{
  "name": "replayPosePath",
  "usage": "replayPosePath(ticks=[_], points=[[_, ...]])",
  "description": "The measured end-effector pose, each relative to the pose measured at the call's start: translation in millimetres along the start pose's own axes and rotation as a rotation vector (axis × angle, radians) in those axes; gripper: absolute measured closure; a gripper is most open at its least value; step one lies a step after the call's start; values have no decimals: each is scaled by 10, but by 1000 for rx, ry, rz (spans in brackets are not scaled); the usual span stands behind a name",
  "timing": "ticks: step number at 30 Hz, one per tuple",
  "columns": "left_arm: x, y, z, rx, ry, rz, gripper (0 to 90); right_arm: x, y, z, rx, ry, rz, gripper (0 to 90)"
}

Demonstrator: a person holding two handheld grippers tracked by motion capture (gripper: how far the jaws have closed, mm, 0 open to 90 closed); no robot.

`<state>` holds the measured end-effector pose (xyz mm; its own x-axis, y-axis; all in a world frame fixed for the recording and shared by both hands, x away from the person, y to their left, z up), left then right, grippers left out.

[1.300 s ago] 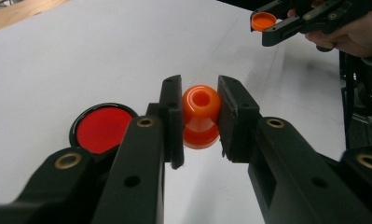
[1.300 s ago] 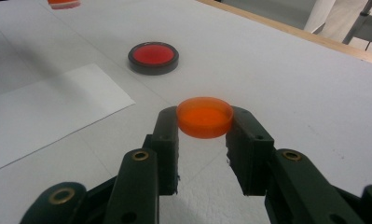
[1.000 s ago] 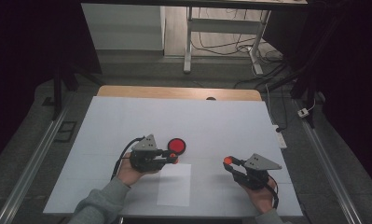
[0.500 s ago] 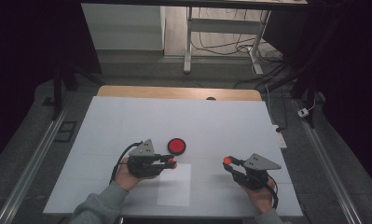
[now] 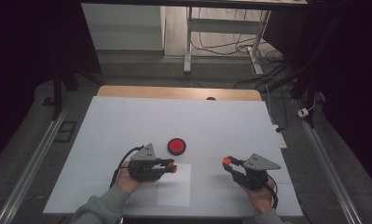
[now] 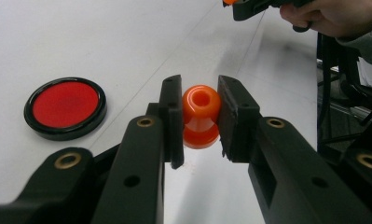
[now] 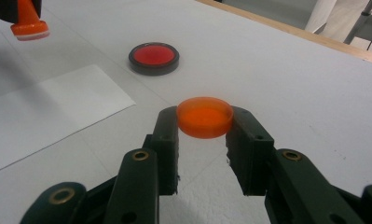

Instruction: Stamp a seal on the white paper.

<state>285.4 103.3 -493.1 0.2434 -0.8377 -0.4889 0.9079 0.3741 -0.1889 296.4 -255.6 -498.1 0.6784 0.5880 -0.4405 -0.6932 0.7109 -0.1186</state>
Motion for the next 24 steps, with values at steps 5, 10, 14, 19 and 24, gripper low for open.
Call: replayPosePath(ticks=[5,10,14,19,24], points=[[36,0,-56,-8,12,7,722,0,3,-1,2,2,0,643],[84,-2,-96,-10,28,8,722,2,4,1,0,0,0,643],[131,-2,-125,-12,42,6,722,3,6,1,2,-3,1,643],[196,-3,-163,-12,63,6,722,4,4,-3,1,6,4,643],[245,1,-200,-10,81,9,722,9,9,-4,1,6,4,643]])
Point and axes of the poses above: each handheld gripper's, and its own axes: x roughly forward along the jaws, z roughly out of its top, y roughly to its left, the point moved 1 cm from there along x, roughly forward along the jaws, and after that the axes turned 5 degrees about -z, right-handed, at the moved point
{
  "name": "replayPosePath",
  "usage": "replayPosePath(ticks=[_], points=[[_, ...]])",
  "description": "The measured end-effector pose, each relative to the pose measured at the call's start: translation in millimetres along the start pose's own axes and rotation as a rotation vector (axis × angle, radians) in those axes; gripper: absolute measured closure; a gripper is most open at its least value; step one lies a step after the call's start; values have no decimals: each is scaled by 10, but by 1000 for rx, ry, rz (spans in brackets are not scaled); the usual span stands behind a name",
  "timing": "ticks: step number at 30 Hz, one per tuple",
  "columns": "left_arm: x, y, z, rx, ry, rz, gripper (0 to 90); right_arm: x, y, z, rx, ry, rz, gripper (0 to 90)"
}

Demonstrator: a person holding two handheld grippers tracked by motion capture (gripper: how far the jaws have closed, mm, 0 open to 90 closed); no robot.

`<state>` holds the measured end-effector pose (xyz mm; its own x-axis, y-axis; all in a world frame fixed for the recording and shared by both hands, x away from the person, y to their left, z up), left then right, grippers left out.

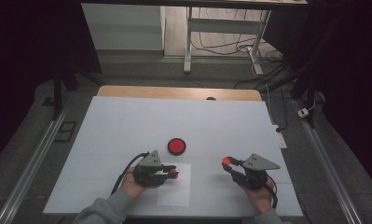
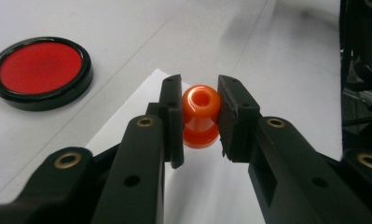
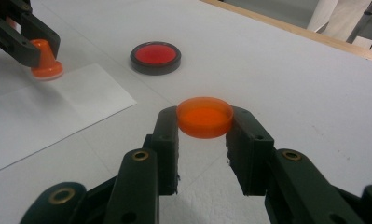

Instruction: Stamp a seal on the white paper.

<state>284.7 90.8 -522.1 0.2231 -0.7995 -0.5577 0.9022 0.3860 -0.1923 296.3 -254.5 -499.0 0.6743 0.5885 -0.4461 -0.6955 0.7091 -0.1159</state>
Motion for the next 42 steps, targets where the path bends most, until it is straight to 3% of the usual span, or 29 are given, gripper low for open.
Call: replayPosePath(ticks=[24,42], points=[[121,-3,-57,8,54,2,723,9,7,-3,-1,1,2,643],[161,-12,-78,10,67,3,723,10,7,-4,-2,2,3,643]])
Point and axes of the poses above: each handheld gripper's, and its own axes: x roughly forward along the jaws, z roughly out of its top, y roughly to its left, the point moved 1 cm from there along x, roughly forward along the jaws, and after that the axes turned 5 degrees about -z, right-handed, at the moved point
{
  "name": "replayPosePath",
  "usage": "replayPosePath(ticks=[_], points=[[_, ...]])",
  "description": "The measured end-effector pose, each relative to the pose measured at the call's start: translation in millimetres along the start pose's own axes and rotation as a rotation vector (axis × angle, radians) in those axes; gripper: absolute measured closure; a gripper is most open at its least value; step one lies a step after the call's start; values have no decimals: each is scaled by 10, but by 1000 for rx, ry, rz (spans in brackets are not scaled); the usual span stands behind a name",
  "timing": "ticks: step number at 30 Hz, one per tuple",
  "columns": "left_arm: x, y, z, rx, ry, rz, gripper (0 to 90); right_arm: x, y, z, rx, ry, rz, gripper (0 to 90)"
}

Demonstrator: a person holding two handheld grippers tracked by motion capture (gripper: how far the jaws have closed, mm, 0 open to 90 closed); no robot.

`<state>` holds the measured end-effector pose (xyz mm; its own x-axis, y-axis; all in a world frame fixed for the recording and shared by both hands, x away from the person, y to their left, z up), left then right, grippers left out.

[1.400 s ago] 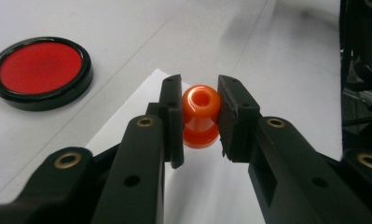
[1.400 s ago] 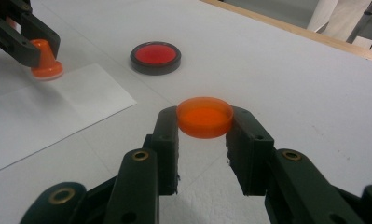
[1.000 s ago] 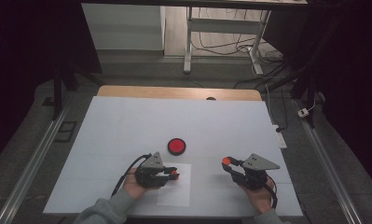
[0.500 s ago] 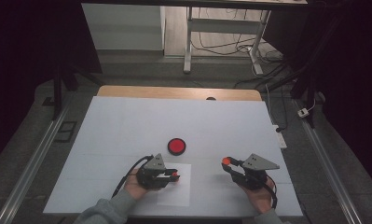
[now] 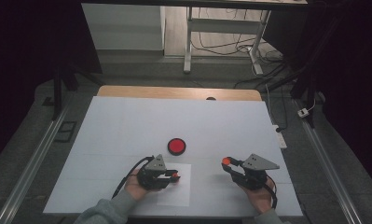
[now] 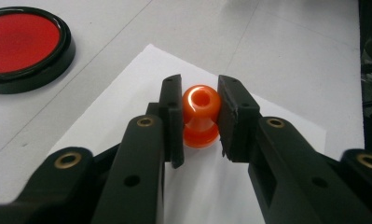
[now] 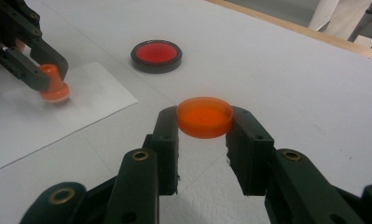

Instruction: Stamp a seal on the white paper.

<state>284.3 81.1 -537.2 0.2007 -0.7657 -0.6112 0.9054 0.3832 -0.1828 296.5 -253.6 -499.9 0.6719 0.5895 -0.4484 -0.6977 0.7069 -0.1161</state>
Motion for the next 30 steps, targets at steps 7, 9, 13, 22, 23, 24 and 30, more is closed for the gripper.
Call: replayPosePath(ticks=[7,9,13,22,23,24,30], points=[[17,-2,-8,6,7,8,723,-1,-1,0,-1,0,0,643],[15,-1,-8,5,7,8,723,-1,-1,0,-1,0,0,643],[25,-1,-14,6,11,7,722,0,0,0,0,0,0,643],[47,-40,-57,44,16,28,723,-6,-5,1,0,-2,-2,643],[50,-49,-60,48,15,36,723,-8,-3,2,1,-1,-1,643],[49,-51,-62,51,18,37,724,-7,-2,3,1,-1,-1,643],[57,-75,-81,67,10,53,725,-8,0,7,1,-1,2,642]])
Point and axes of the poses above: each handheld gripper's, and its own axes: x roughly forward along the jaws, z roughly out of its top, y roughly to its left, the point moved 1 cm from there along x, roughly forward along the jaws, and after that the axes turned 5 degrees about -z, right-handed, at the moved point
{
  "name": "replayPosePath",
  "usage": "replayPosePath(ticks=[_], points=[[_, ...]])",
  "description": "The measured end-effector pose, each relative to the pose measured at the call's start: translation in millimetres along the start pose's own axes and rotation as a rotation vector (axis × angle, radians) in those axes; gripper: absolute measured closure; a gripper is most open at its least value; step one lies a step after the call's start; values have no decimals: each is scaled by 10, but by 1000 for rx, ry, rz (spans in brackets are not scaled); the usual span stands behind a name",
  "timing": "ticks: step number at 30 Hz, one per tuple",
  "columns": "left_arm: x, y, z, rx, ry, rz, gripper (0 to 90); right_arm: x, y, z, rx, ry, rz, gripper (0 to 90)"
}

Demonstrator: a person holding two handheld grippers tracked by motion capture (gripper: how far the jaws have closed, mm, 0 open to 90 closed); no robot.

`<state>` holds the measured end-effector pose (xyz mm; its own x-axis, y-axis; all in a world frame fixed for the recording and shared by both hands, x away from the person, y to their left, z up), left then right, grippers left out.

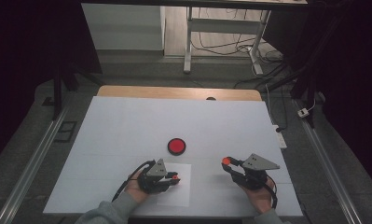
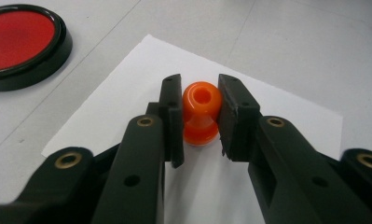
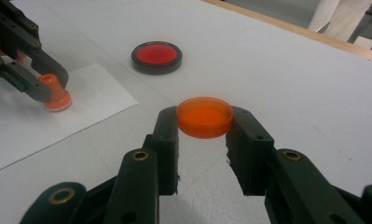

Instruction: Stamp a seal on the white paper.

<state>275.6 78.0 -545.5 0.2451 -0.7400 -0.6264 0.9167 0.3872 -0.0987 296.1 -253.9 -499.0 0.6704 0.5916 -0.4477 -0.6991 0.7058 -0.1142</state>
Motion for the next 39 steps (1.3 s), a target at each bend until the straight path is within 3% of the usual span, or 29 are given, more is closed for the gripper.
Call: replayPosePath(ticks=[4,39], points=[[6,-23,-6,14,-3,17,726,-4,0,2,-1,0,-6,642],[6,-11,-16,8,-7,10,728,10,17,7,2,-3,3,643]])
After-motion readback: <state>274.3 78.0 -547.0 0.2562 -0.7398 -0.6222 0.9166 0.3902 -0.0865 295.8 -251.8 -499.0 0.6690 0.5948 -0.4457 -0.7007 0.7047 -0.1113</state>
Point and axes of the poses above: each handheld gripper's, and its own axes: x roughly forward along the jaws, z roughly out of its top, y roughly to its left, the point moved 1 cm from there along x, roughly forward along the jaws, and after that the axes turned 5 degrees about -z, right-handed, at the moved point
